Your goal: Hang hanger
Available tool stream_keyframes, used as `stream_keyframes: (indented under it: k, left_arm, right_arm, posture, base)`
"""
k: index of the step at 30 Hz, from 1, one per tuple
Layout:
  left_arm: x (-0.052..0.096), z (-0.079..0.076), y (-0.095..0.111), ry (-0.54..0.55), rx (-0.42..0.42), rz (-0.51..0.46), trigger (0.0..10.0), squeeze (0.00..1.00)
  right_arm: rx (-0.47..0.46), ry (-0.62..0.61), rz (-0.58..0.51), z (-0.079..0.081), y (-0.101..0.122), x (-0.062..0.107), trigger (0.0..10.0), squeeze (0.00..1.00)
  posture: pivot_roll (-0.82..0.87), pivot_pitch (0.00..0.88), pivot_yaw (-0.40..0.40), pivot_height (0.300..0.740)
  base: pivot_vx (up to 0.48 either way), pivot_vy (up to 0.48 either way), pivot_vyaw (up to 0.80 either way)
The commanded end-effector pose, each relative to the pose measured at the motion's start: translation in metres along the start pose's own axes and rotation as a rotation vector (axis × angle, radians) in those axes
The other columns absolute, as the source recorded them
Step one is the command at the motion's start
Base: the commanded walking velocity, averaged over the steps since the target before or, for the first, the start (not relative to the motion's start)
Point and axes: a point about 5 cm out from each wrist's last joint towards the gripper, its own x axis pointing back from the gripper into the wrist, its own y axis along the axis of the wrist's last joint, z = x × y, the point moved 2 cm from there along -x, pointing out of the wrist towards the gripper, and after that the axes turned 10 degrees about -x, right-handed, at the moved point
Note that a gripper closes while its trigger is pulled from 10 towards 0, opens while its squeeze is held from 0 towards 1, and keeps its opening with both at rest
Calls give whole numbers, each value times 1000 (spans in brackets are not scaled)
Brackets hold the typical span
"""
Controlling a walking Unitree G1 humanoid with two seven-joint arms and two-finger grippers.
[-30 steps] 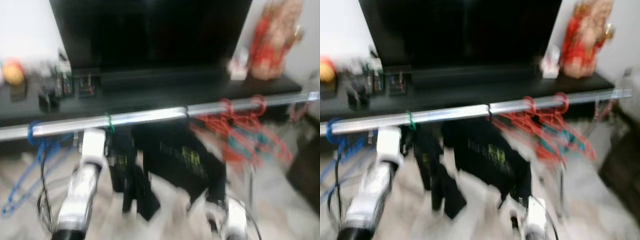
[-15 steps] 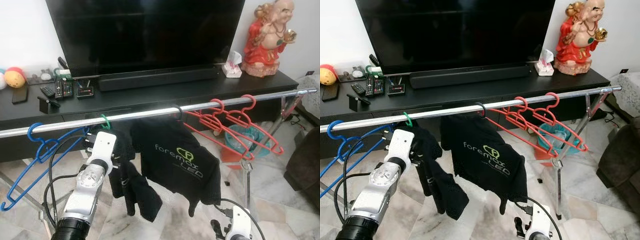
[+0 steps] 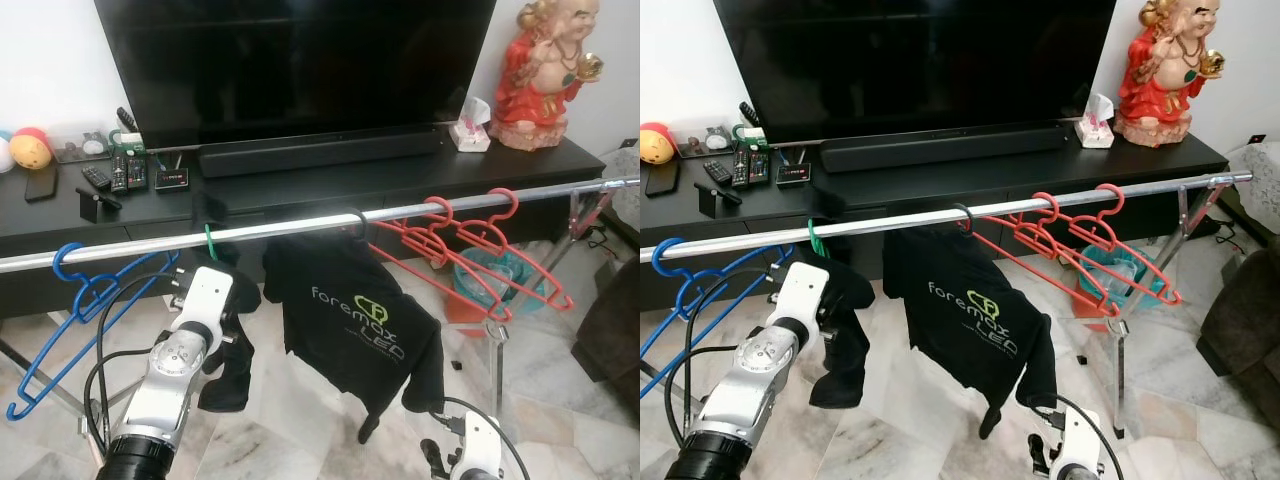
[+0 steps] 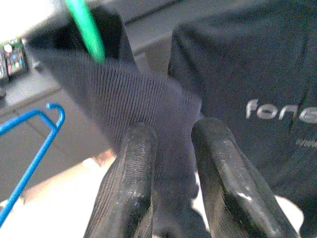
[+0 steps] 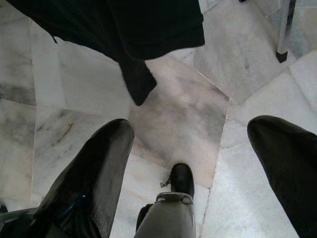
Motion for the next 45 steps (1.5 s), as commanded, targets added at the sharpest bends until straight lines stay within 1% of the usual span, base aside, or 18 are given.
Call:
stream_keyframes:
  k: [1,6,8,10,11,12,13,14,15,17,19,21,27,31,36,42,44,45]
  left_arm:
    - [0,5,8,17,11,-39,10000,0]
    - [-2,5,5,-4,-3,-15,10000,0]
    - [-4,2,1,-22,-14,-1,10000,0]
    - [-6,-2,-10,-38,-19,53,10000,0]
    - [-6,-2,-10,-38,-19,53,10000,0]
    - [-6,-5,-19,-63,-12,93,1255,0]
    - [-6,-5,-19,-63,-12,93,1255,0]
    - [-6,-7,-23,-76,-8,106,0,0]
    - [-5,-11,-29,-113,-25,127,0,0]
    - [-4,-12,-33,-121,-27,144,0,0]
    - [-3,-15,-37,-141,-12,160,0,0]
    - [0,-20,-48,-184,-7,193,0,0]
    - [3,-23,-58,-214,5,216,0,0]
    - [4,-24,-61,-223,6,219,0,0]
    - [3,-22,-62,-201,11,215,0,0]
    - [-1,-12,-55,-138,11,182,0,0]
    - [-2,-7,-47,-114,27,136,0,0]
    - [-3,-6,-38,-123,56,81,2275,0]
  right_arm:
    - [-18,-4,0,0,-2,0,10000,0]
    - [-23,-2,2,2,-3,0,10000,0]
    - [-24,-1,2,2,-4,0,10000,0]
    - [-27,-1,2,2,-4,0,10000,0]
    - [-27,-1,2,2,-4,0,10000,0]
    - [-30,-1,2,2,-4,0,10000,0]
    - [-30,-1,2,2,-4,0,10000,0]
    - [-31,-2,1,2,-4,0,10000,0]
    - [-32,-2,2,2,-4,0,10000,0]
    - [-32,-3,2,1,-4,0,10000,0]
    - [-32,-2,2,1,-4,0,10000,0]
    - [-31,-1,3,1,-4,0,10000,0]
    - [-30,3,3,1,-3,0,10000,0]
    - [-30,4,4,1,-3,0,10000,0]
    - [-31,5,4,1,-3,0,10000,0]
    - [-30,6,4,1,-3,0,10000,0]
    - [-30,6,4,1,-3,0,10000,0]
    - [-30,6,4,2,-2,0,10000,0]
  posture:
    - [79,0,0,740]
    - [81,0,7,740]
    - [79,0,9,740]
    - [77,0,11,740]
    - [77,0,11,740]
    - [76,0,12,740]
    - [76,0,12,740]
    - [76,0,12,740]
    - [74,0,12,740]
    - [74,0,12,740]
    - [74,0,12,740]
    - [74,0,10,740]
    - [74,0,8,740]
    - [73,0,10,740]
    - [72,0,10,740]
    - [73,0,11,740]
    - [74,0,12,740]
    - [74,0,12,740]
  base:
    - [0,0,0]
    - [0,0,0]
    - [0,0,0]
    - [0,0,0]
    - [0,0,0]
    - [0,0,0]
    - [0,0,0]
    - [0,0,0]
    - [0,0,0]
    - [0,0,0]
    - [0,0,0]
    - [0,0,0]
    - [0,0,0]
    - [0,0,0]
    - [0,0,0]
    - [0,0,0]
    - [0,0,0]
    - [0,0,0]
